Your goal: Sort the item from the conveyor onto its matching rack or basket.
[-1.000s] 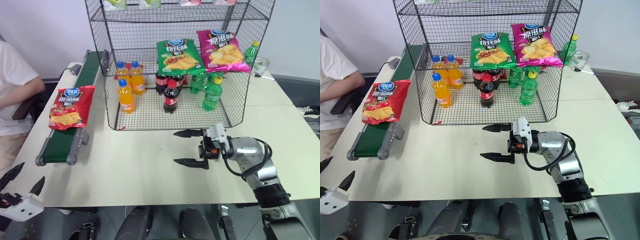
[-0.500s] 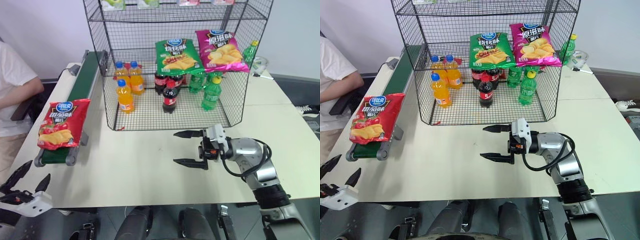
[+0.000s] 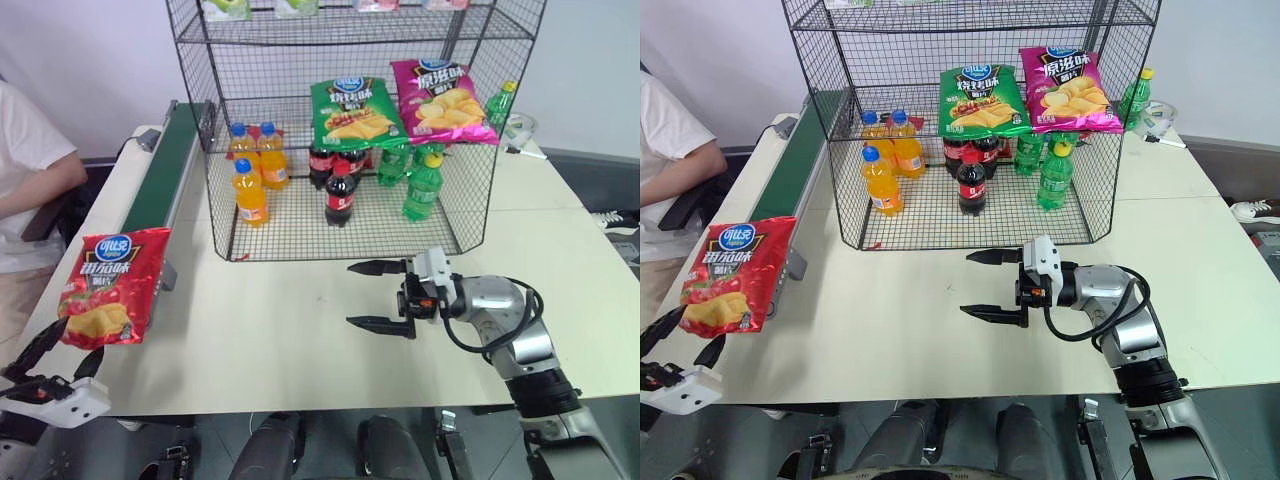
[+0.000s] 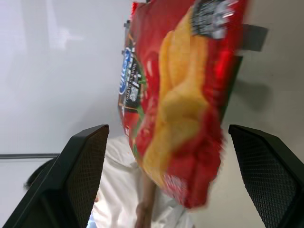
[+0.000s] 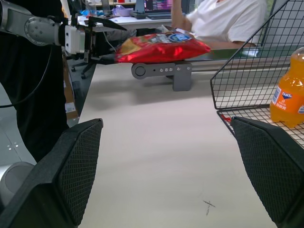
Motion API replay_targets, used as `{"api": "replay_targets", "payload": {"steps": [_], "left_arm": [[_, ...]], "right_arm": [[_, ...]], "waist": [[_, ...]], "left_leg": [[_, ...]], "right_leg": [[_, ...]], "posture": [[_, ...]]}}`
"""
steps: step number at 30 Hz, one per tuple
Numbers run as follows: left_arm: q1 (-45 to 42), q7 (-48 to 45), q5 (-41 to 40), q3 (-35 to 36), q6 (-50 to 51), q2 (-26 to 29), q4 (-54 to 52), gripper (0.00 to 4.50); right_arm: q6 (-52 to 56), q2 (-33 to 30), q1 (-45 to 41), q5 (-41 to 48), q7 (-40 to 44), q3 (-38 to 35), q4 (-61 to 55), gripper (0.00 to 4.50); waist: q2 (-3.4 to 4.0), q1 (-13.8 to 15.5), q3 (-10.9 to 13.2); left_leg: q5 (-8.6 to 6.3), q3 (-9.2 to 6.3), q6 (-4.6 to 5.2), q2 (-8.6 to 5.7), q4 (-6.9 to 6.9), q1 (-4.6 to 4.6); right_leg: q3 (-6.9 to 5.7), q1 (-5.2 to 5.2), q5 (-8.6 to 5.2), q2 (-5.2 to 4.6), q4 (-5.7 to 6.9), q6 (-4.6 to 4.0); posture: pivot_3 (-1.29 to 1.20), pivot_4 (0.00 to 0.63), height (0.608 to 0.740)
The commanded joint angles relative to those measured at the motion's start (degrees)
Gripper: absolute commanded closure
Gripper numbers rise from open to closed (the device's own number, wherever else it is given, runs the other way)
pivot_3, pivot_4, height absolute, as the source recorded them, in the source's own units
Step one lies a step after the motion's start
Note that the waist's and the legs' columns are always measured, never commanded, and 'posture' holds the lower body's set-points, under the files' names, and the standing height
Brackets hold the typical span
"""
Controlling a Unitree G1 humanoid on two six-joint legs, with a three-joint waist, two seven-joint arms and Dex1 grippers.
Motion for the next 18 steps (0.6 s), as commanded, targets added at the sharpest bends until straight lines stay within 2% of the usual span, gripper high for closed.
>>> {"api": "replay_targets", "payload": {"steps": [1,10,13,18], "left_arm": [[-0.12,1.09,-1.74,-0.57,0.29,1.29,-0.97,0.29],[-2.84,0.79,-2.74,-2.82,1.98,1.61,-1.52,0.29],[-3.04,0.06,-4.29,-3.20,1.80,1.61,-1.84,1.09],[-2.32,0.88,-4.47,-2.70,2.18,1.75,-2.57,3.47]], "right_arm": [[-0.76,-0.32,-0.02,0.34,-0.07,-0.81,-1.14,0.00],[-1.01,-0.30,-0.06,-0.26,-0.60,-0.85,-0.89,0.00],[-1.16,-0.36,-0.05,-0.46,-0.77,-0.97,-0.80,0.00],[-1.29,-0.61,0.12,-0.61,-0.81,-1.11,-0.64,0.00]], "waist": [[0.00,0.00,0.00],[0.00,0.01,0.00],[-0.01,0.01,-0.01],[-0.01,0.00,-0.01]], "left_leg": [[0.00,0.00,0.00,0.00,0.00,0.00],[0.00,0.00,0.00,0.00,0.02,0.01],[0.00,0.00,0.00,-0.01,0.02,0.01],[0.01,0.00,0.00,0.00,0.02,0.02]], "right_leg": [[0.00,0.00,0.00,0.00,0.00,0.00],[0.00,0.00,0.01,0.00,0.03,0.01],[0.00,0.00,0.01,0.01,0.04,0.01],[0.00,0.00,0.01,0.01,0.05,0.01]], "posture": [[0.00,0.150,0.740],[0.00,0.150,0.740],[0.00,0.150,0.740],[0.00,0.150,0.740]]}}
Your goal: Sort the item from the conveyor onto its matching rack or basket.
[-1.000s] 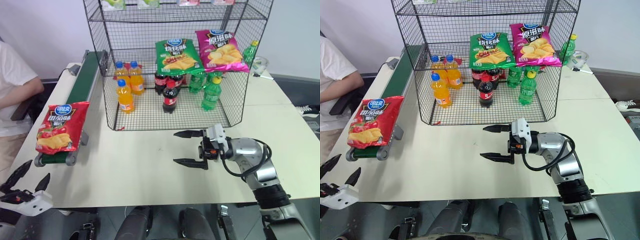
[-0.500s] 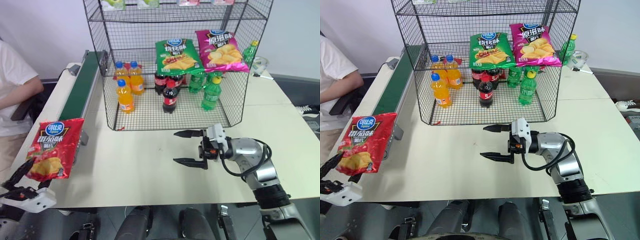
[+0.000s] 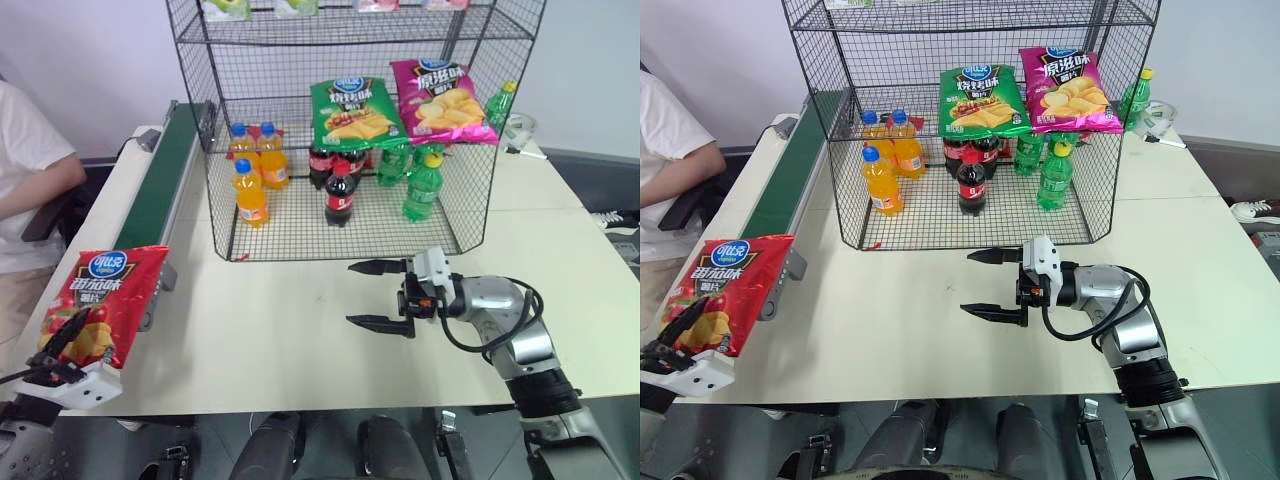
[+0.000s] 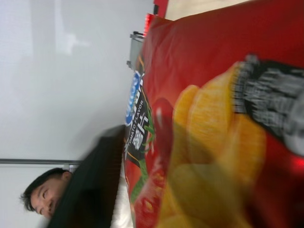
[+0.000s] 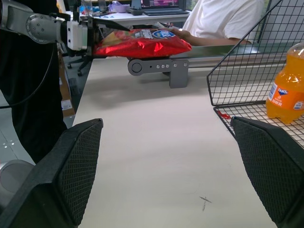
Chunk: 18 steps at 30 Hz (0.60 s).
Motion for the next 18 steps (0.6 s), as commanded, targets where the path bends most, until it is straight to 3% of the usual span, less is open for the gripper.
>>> {"api": "replay_targets", "payload": {"steps": [1,2,10,18], "left_arm": [[0.77,0.98,-1.17,1.22,0.70,0.87,-1.98,4.09],[0.85,0.94,-1.54,1.30,0.59,0.93,-2.13,4.42],[2.38,-0.74,-5.01,5.93,2.65,0.32,-11.82,4.42],[-0.13,-7.41,-5.61,8.65,5.42,0.12,-29.00,4.42]], "right_arm": [[-1.25,-0.47,0.04,0.20,-0.07,-1.11,-0.62,0.00],[-1.30,-0.47,0.04,0.16,-0.13,-1.15,-0.58,0.00],[-0.38,-1.53,1.73,2.00,-1.91,-4.31,-2.70,0.00],[-3.22,1.83,3.84,3.10,-13.18,-11.62,-7.69,0.00]], "waist": [[0.00,-0.01,0.00],[0.00,-0.01,0.00],[-0.02,0.12,-0.01],[0.00,0.04,-0.01]], "left_leg": [[0.00,0.00,0.00,0.00,0.00,0.00],[0.00,0.00,0.00,0.00,0.00,0.00],[0.00,0.00,0.00,-0.01,0.04,0.01],[0.00,0.01,0.00,0.00,0.04,0.01]], "right_leg": [[0.00,0.00,0.00,0.00,0.00,0.00],[0.00,0.00,0.00,0.00,0.00,0.00],[0.00,0.03,0.00,-0.01,0.02,0.00],[0.03,0.03,0.00,-0.01,0.04,-0.01]], "posture": [[0.00,0.150,0.740],[0.00,0.150,0.740],[0.00,0.150,0.740],[0.00,0.150,0.740]]}}
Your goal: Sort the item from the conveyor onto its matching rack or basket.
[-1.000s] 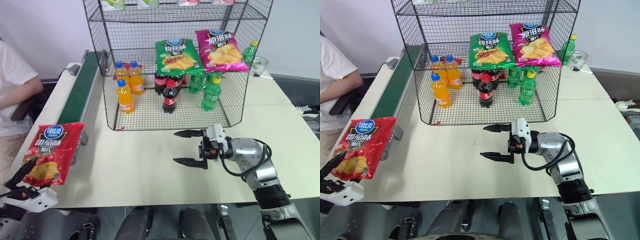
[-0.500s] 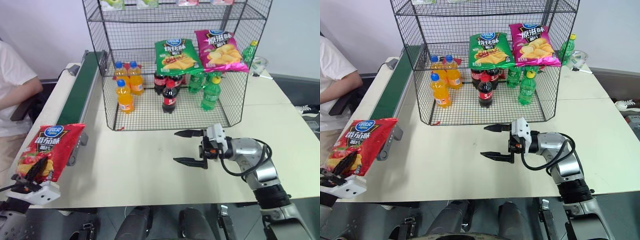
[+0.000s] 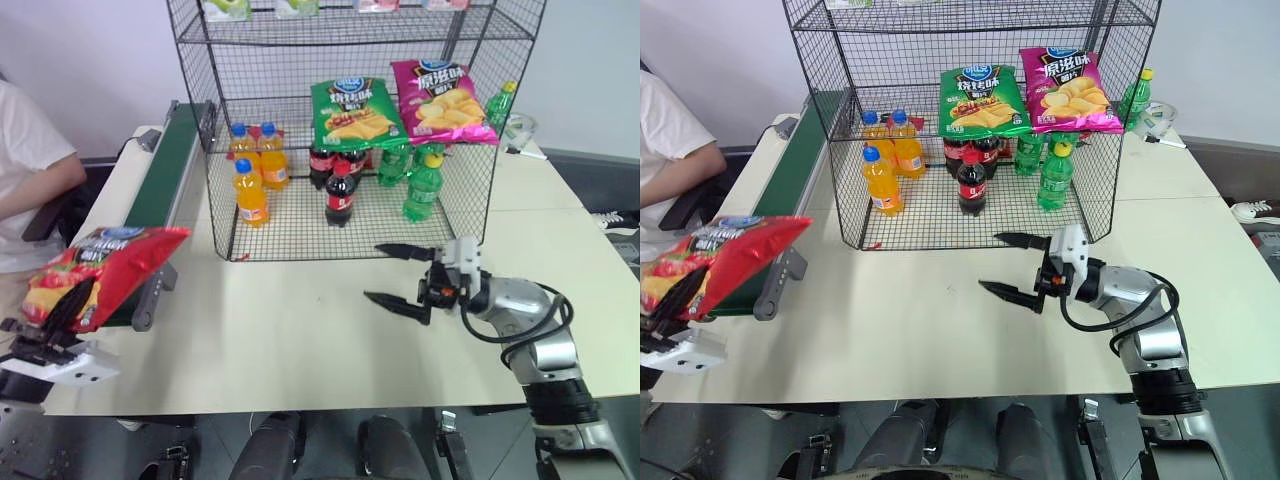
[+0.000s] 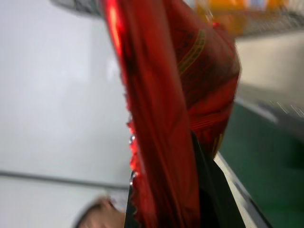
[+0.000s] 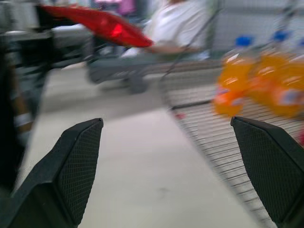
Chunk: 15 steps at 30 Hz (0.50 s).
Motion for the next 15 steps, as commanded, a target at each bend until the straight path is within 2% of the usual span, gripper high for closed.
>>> {"api": "replay_targets", "payload": {"steps": [1,5,11,12,14,15], "left_arm": [[-3.77,-3.27,-1.01,0.62,1.86,0.42,-8.15,4.42],[-15.26,-7.64,-1.14,-6.27,6.67,-0.51,-12.29,4.42],[-34.27,-9.44,3.08,-17.29,13.05,-4.83,-8.06,4.42],[-36.97,-9.10,3.62,-18.57,13.94,-5.65,-6.70,4.42],[-48.01,-5.72,8.70,-25.02,15.30,-8.76,2.40,4.42],[-52.52,-3.88,10.16,-27.36,16.15,-10.76,7.02,4.42]], "right_arm": [[-4.61,1.94,0.73,-0.92,-6.11,-3.23,-4.53,0.00],[-7.76,5.91,1.24,-3.96,-14.73,-4.26,-6.43,0.00],[-9.15,9.30,1.19,-7.11,-22.05,-2.78,-7.84,0.00],[-9.51,9.42,1.30,-7.81,-22.67,-2.43,-8.01,0.00],[-9.61,9.54,1.55,-8.53,-23.72,-1.96,-8.29,0.00],[-9.63,9.42,1.60,-8.79,-23.94,-1.69,-8.35,0.00]], "waist": [[0.00,0.04,0.00],[0.04,0.14,-0.03],[0.06,-0.07,-0.04],[0.07,-0.12,-0.04],[0.10,-0.78,-0.02],[0.09,0.35,-0.01]], "left_leg": [[0.00,0.01,0.00,0.00,0.00,0.00],[0.03,-0.03,-0.02,-0.02,0.05,0.01],[0.17,0.00,0.01,-0.05,0.04,0.18],[0.19,-0.01,-0.01,-0.04,0.03,0.18],[0.19,0.09,0.00,-0.04,-0.04,0.18],[0.20,0.09,-0.01,-0.04,-0.07,0.19]], "right_leg": [[0.00,0.00,0.00,0.00,0.00,0.00],[-0.07,0.03,0.01,0.02,0.09,0.00],[-0.04,0.02,0.03,0.17,0.37,0.04],[-0.02,0.03,0.03,0.20,0.39,0.04],[0.17,0.09,0.03,0.22,0.48,0.04],[0.21,0.04,0.02,0.25,0.55,0.04]], "posture": [[0.00,0.150,0.740],[0.00,0.150,0.740],[0.00,0.150,0.740],[0.00,0.150,0.740],[0.00,0.150,0.740],[0.00,0.150,0.740]]}}
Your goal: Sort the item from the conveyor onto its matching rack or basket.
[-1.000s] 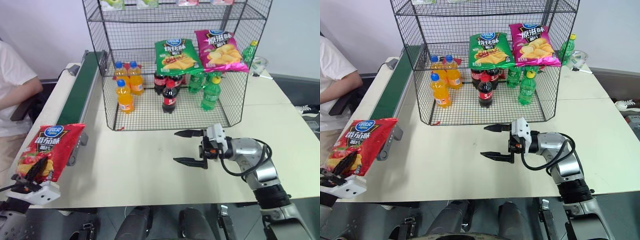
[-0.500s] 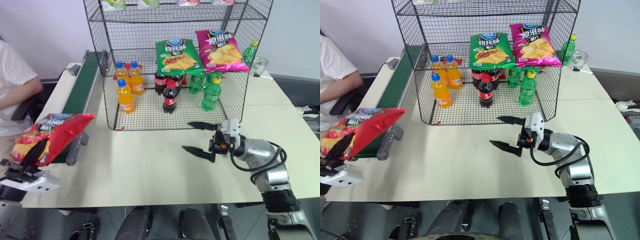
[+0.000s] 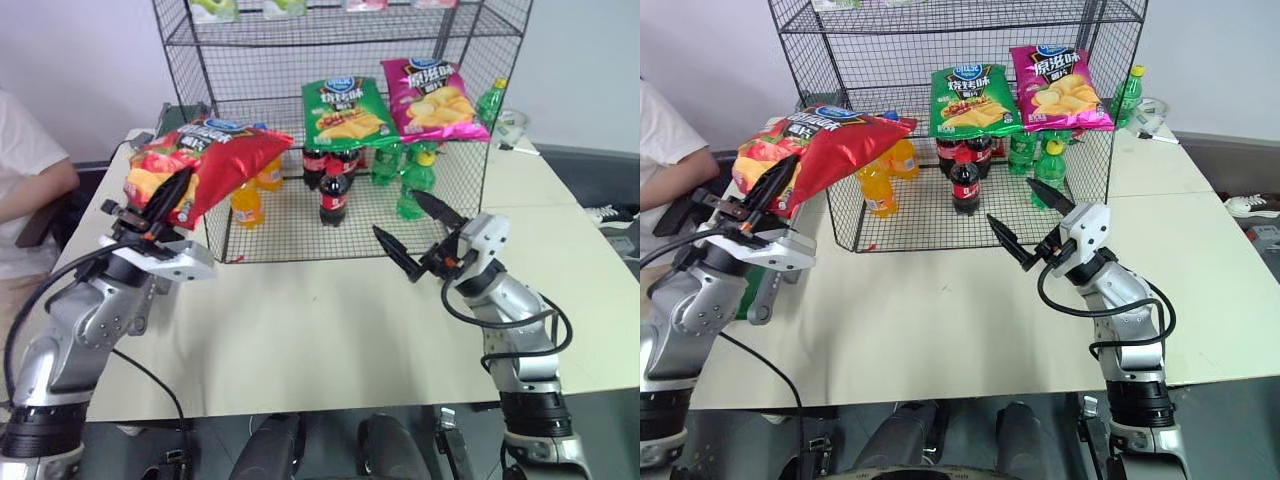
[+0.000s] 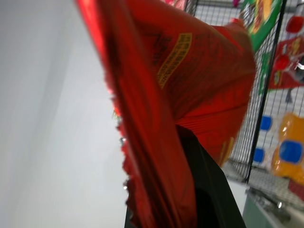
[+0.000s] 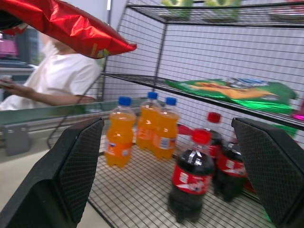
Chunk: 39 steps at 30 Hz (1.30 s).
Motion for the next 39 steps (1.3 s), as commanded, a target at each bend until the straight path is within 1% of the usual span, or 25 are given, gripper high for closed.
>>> {"api": "replay_targets", "payload": {"steps": [1,4,9,11,13,16,19,22,24,28,33,36,39], "left_arm": [[-18.15,7.17,7.53,-9.34,2.88,-5.65,16.37,4.42],[-26.58,13.88,11.44,-14.29,2.90,-7.92,28.31,4.42],[-38.58,23.57,13.07,-20.51,1.43,-10.39,47.64,4.42],[-42.96,26.79,14.08,-23.30,2.28,-11.68,56.15,4.42],[-46.50,30.25,14.15,-24.69,4.30,-12.57,63.70,4.42],[-50.43,32.39,12.10,-25.02,6.82,-13.73,71.10,4.42],[-53.12,32.13,8.19,-23.77,6.58,-15.52,75.13,4.42],[-55.62,33.02,8.33,-25.54,10.77,-16.89,78.65,4.42],[-56.98,32.53,7.67,-26.32,11.31,-18.64,80.86,4.42],[-59.31,29.59,3.61,-24.52,11.93,-22.10,83.56,4.42],[-60.25,28.04,-0.24,-23.67,11.84,-22.91,84.75,4.42],[-60.17,28.27,-1.55,-23.76,11.13,-22.76,84.46,3.64],[-59.93,29.36,-1.02,-25.27,11.17,-21.94,83.52,2.20]], "right_arm": [[-1.47,0.52,-0.34,-1.33,-1.84,1.11,-2.59,0.00],[-1.45,0.33,-0.65,-1.51,-2.46,1.77,-2.53,0.00],[-1.76,-0.32,-0.94,-2.26,-2.26,3.15,-2.29,0.00],[-1.32,-0.49,-1.07,-2.10,-2.67,3.01,-2.56,0.00],[-1.05,-0.76,-0.89,-2.07,-2.92,2.76,-2.82,0.00],[-0.65,-1.15,-0.33,-1.98,-3.03,2.63,-3.45,0.00],[-0.51,-1.46,-0.08,-2.12,-3.24,2.59,-3.66,0.00],[-0.35,-1.66,-0.15,-2.13,-3.35,2.60,-3.56,0.00],[-0.04,-1.62,-0.31,-1.91,-3.22,2.88,-3.62,0.00],[0.56,-1.34,-0.96,-1.65,-3.32,3.31,-3.58,0.00],[0.46,-1.54,-0.93,-1.95,-3.52,3.25,-3.54,0.00],[0.51,-1.76,-0.58,-1.92,-3.55,3.02,-3.67,0.00],[0.80,-1.87,-0.29,-1.65,-3.26,3.16,-3.90,0.00]], "waist": [[-0.05,1.62,-0.01],[-0.10,1.54,-0.04],[-0.15,0.48,-0.01],[-0.16,0.31,-0.01],[-0.16,0.23,0.00],[-0.18,0.05,0.01],[-0.20,-0.07,0.02],[-0.23,-0.07,0.03],[-0.23,-0.27,0.03],[-0.24,-0.48,0.03],[-0.25,-0.65,0.04],[-0.25,-0.62,0.03],[-0.28,-0.35,0.01]], "left_leg": [[0.13,-0.27,-0.18,-0.01,0.11,0.00],[0.17,-0.27,-0.24,-0.01,0.18,0.06],[0.19,-0.26,-0.25,0.00,0.13,-0.05],[0.19,-0.25,-0.26,0.00,0.12,-0.10],[0.20,-0.25,-0.26,0.00,0.13,-0.10],[0.20,-0.24,-0.25,0.00,0.14,-0.11],[0.20,-0.25,-0.25,0.00,0.14,-0.18],[0.20,-0.26,-0.25,-0.02,0.24,-0.26],[0.20,-0.26,-0.25,-0.02,0.25,-0.27],[0.20,-0.26,-0.25,-0.02,0.24,-0.27],[0.21,-0.26,-0.26,-0.02,0.23,-0.27],[0.21,-0.26,-0.26,-0.02,0.23,-0.27],[0.21,-0.26,-0.26,-0.02,0.26,-0.25]], "right_leg": [[-0.27,-0.04,0.00,0.07,0.08,-0.01],[-0.22,0.23,0.04,0.12,0.10,-0.03],[-0.20,0.05,0.03,0.15,0.16,0.00],[-0.18,-0.02,0.03,0.14,0.17,0.00],[-0.19,-0.02,0.03,0.15,0.20,0.01],[-0.19,-0.02,0.02,0.16,0.20,0.02],[-0.21,-0.06,0.02,0.16,0.20,0.02],[-0.22,-0.09,0.03,0.15,0.21,0.03],[-0.22,-0.09,0.03,0.15,0.22,0.04],[-0.23,-0.09,0.03,0.15,0.22,0.05],[-0.22,-0.11,0.03,0.15,0.23,0.05],[-0.22,-0.12,0.03,0.15,0.23,0.05],[-0.22,-0.06,0.03,0.15,0.24,0.05]], "posture": [[0.00,0.150,0.740],[0.00,0.150,0.740],[0.00,0.150,0.740],[0.00,0.150,0.740],[0.00,0.150,0.740],[0.00,0.150,0.740],[0.00,0.150,0.740],[0.00,0.150,0.740],[0.00,0.150,0.740],[0.00,0.150,0.740],[0.00,0.150,0.740],[0.00,0.150,0.740],[0.00,0.150,0.740]]}}
